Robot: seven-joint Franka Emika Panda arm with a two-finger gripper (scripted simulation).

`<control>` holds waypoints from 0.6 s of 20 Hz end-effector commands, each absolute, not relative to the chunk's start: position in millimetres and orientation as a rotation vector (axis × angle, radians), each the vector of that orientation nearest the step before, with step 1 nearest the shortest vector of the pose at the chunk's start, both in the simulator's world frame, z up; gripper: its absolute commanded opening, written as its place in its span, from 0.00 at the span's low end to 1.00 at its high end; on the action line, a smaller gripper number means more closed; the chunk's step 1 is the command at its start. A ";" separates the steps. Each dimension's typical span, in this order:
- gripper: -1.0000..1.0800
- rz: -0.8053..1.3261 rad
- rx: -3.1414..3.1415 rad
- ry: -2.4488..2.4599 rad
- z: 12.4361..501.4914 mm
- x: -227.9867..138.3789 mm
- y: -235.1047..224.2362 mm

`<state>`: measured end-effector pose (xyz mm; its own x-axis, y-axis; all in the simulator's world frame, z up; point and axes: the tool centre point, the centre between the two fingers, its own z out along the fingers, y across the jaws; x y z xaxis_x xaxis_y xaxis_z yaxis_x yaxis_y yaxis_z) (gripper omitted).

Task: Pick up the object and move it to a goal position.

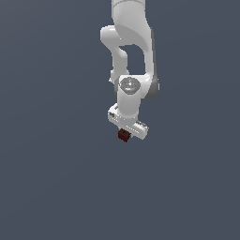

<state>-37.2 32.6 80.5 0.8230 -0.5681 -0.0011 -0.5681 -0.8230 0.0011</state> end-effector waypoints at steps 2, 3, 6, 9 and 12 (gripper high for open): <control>0.00 0.001 2.999 -0.935 104.4 -16.4 22.9; 0.00 0.001 2.999 -0.935 111.3 -10.2 20.0; 0.00 0.001 2.999 -0.935 132.2 8.8 11.4; 0.00 0.001 2.999 -0.935 151.0 26.3 3.5; 0.00 0.001 2.999 -0.935 168.1 42.5 -3.6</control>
<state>34.0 0.0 158.2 0.8226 -0.5686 -0.0003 -0.5686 -0.8226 0.0008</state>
